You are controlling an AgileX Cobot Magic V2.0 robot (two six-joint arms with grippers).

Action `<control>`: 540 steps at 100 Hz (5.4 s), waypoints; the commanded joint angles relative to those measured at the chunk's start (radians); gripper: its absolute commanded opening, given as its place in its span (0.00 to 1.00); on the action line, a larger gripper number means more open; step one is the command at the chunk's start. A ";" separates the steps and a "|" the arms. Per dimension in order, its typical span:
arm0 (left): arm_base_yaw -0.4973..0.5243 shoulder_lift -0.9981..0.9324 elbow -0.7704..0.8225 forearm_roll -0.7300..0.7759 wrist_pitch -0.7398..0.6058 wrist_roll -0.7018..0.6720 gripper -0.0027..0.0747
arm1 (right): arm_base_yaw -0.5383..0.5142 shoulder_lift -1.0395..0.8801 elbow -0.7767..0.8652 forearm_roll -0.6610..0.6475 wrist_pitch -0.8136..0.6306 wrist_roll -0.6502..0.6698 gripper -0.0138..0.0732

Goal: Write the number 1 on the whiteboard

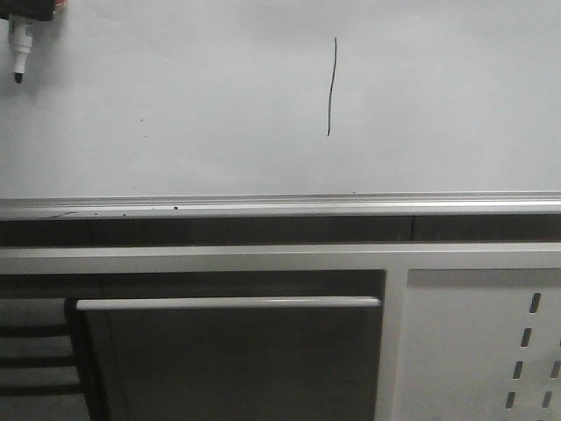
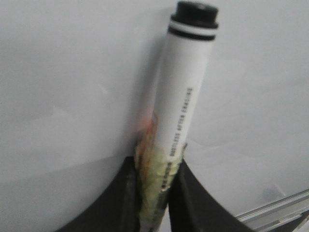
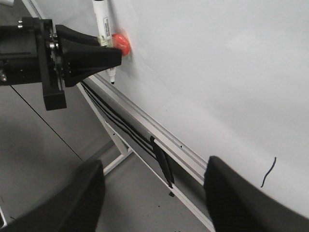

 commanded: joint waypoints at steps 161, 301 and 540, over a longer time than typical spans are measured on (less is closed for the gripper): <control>0.002 0.067 -0.076 -0.076 -0.065 -0.009 0.01 | -0.009 -0.027 -0.036 0.030 -0.059 -0.001 0.62; 0.002 0.071 -0.076 -0.076 -0.058 -0.009 0.17 | -0.009 -0.027 -0.036 0.030 -0.059 -0.001 0.62; 0.002 0.034 -0.076 -0.073 -0.058 -0.031 0.29 | -0.009 -0.027 -0.036 0.030 -0.058 -0.001 0.62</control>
